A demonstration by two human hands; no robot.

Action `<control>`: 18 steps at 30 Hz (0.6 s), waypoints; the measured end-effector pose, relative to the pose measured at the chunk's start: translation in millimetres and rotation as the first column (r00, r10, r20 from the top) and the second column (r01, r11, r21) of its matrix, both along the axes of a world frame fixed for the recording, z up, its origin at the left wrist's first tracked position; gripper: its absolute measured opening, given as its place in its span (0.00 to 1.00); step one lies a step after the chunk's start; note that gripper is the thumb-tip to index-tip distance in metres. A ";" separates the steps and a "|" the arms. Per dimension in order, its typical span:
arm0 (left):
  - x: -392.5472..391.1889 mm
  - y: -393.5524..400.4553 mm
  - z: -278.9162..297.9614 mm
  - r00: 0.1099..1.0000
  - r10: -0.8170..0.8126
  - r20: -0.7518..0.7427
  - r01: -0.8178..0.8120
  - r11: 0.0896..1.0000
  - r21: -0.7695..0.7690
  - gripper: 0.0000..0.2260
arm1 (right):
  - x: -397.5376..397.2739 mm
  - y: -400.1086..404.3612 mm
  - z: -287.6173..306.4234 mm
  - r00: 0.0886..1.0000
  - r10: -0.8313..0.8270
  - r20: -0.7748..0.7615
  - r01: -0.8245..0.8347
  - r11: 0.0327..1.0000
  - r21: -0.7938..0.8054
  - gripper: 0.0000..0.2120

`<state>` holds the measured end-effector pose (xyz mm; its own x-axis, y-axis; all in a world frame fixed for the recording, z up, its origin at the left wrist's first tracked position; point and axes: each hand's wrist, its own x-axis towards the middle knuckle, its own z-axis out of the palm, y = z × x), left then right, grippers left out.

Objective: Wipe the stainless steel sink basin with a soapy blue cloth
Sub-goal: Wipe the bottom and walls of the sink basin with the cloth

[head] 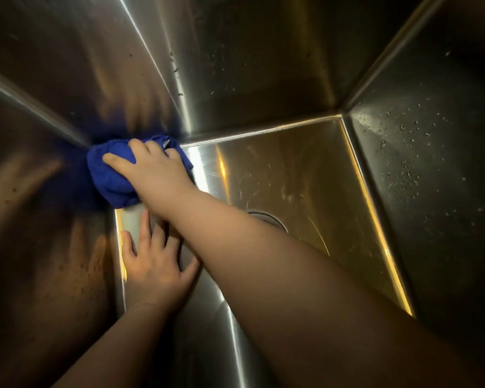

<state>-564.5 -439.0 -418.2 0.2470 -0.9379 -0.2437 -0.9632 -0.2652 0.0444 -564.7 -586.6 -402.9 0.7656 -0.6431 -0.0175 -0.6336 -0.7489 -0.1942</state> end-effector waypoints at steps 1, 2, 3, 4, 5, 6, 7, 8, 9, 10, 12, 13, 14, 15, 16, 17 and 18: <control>1.3 0.0 -2.0 1.000 -0.006 0.018 0.005 1.000 0.022 0.32 | -7.6 -4.8 3.0 1.000 0.025 -0.016 -0.025 0.999 -0.031 0.31; 2.0 0.3 -3.8 1.000 -0.006 0.015 0.006 1.000 0.019 0.32 | -18.4 -11.2 5.7 0.998 0.044 -0.035 -0.046 0.998 -0.046 0.29; 2.4 0.7 -4.7 1.000 0.000 0.005 0.000 1.000 0.007 0.32 | -33.2 -19.1 7.8 0.998 0.045 -0.048 -0.047 0.998 -0.039 0.28; 2.2 1.3 -5.0 1.000 0.007 -0.002 -0.007 1.000 -0.004 0.33 | -51.2 -27.9 10.4 0.998 0.026 -0.060 -0.028 0.999 -0.026 0.28; 2.3 2.2 -5.1 1.000 0.011 -0.006 -0.011 1.000 -0.011 0.33 | -72.4 -37.3 12.5 0.997 -0.005 -0.079 0.003 1.000 -0.019 0.28; 2.5 2.8 -5.8 1.000 0.012 -0.010 -0.012 1.000 -0.014 0.33 | -95.3 -46.3 14.3 0.994 -0.042 -0.103 0.039 0.999 -0.025 0.29; 2.8 3.4 -6.2 1.000 0.012 -0.012 -0.012 1.000 -0.014 0.33 | -118.4 -54.2 17.0 0.988 -0.082 -0.129 0.078 0.996 -0.039 0.31; 3.1 3.9 -6.5 1.000 0.013 -0.014 -0.013 1.000 -0.013 0.33 | -140.8 -61.5 19.7 0.979 -0.129 -0.157 0.120 0.991 -0.060 0.32; 3.3 3.9 -6.6 1.000 0.012 -0.011 -0.012 1.000 -0.014 0.33 | -162.0 -68.4 21.6 0.965 -0.179 -0.189 0.165 0.982 -0.089 0.32; 3.7 4.5 -7.0 1.000 0.012 -0.008 -0.012 1.000 -0.014 0.33 | -181.7 -74.6 23.0 0.946 -0.229 -0.227 0.205 0.971 -0.127 0.31; 3.3 5.6 -7.0 1.000 0.018 -0.008 -0.018 1.000 -0.018 0.33 | -216.0 -85.1 28.7 0.897 -0.331 -0.294 0.271 0.936 -0.226 0.29; 2.7 5.6 -6.3 1.000 0.021 -0.009 -0.021 1.000 -0.018 0.33 | -230.3 -89.7 31.7 0.866 -0.383 -0.320 0.301 0.913 -0.276 0.27; 2.1 5.2 -5.7 1.000 0.023 -0.008 -0.023 1.000 -0.017 0.33 | -242.0 -93.7 34.2 0.834 -0.425 -0.352 0.321 0.893 -0.316 0.27; 1.7 4.6 -5.4 1.000 0.024 -0.008 -0.024 1.000 -0.015 0.33 | -249.8 -96.4 35.7 0.805 -0.446 -0.392 0.324 0.883 -0.340 0.28; 1.4 4.0 -4.9 1.000 0.023 -0.006 -0.023 1.000 -0.013 0.33 | -253.9 -97.2 37.0 0.783 -0.451 -0.428 0.315 0.881 -0.352 0.30; 1.2 3.6 -4.6 1.000 0.022 -0.001 -0.022 1.000 -0.010 0.33 | -254.5 -97.3 37.8 0.770 -0.449 -0.454 0.306 0.883 -0.355 0.31; 1.3 3.8 -4.5 1.000 0.020 0.005 -0.020 1.000 -0.007 0.33 | -252.8 -96.6 37.6 0.761 -0.449 -0.468 0.310 0.886 -0.346 0.33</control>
<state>-563.3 -435.2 -422.7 0.2674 -0.9343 -0.2356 -0.9578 -0.2845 0.0415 -817.5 -683.2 -365.3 0.3734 -0.9154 -0.1504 -0.8248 -0.4019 0.3977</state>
